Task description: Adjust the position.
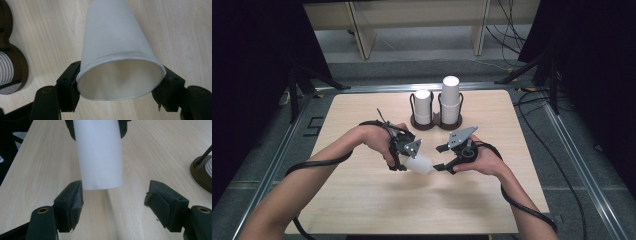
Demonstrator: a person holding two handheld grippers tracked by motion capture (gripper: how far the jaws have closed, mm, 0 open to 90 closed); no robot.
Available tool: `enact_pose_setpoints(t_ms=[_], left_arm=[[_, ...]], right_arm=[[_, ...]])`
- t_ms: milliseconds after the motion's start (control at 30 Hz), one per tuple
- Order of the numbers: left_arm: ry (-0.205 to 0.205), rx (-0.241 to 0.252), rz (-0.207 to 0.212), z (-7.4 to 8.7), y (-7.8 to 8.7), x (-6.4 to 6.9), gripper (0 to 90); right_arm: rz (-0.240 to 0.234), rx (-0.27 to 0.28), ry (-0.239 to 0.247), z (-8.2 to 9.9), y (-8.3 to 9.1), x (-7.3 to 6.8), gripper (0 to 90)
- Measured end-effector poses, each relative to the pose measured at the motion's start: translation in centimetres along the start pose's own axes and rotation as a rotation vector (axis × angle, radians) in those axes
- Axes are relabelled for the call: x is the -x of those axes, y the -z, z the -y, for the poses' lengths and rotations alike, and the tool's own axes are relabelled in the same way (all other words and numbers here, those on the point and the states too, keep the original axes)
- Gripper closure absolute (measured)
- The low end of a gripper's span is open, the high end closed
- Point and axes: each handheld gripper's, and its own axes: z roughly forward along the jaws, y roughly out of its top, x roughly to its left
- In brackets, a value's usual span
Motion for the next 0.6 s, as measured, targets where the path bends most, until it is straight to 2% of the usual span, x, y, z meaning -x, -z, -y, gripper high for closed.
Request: enact_pose_setpoints(t_ms=[267,333,367,433,500,600], left_arm=[[0.0,-0.026,0.004,-0.3,0.3,-0.3,31.5],[-0.019,-0.044,0.006,-0.4,0.5,-0.4,31.5],[-0.002,-0.033,0.008,-0.4,0.4,-0.4,31.5],[-0.025,-0.056,0.009,-0.5,0.6,-0.5,31.6],[-0.02,-0.056,0.008,-0.6,0.5,-0.5,31.6],[-0.034,-0.068,0.008,-0.7,0.5,-0.5,31.6]], right_arm=[[0.0,-0.008,0.002,0.0,-0.6,-0.1,29.3],[0.007,-0.011,0.008,-0.2,-0.7,-0.1,28.8],[0.007,-0.011,0.008,-0.2,-0.7,-0.1,28.8],[0.009,-0.01,0.008,-0.3,-0.8,-0.1,28.5],[0.009,-0.011,0.019,-0.4,-1.1,-0.1,28.1],[0.001,-0.018,0.021,-0.5,-1.3,-0.2,28.0]])
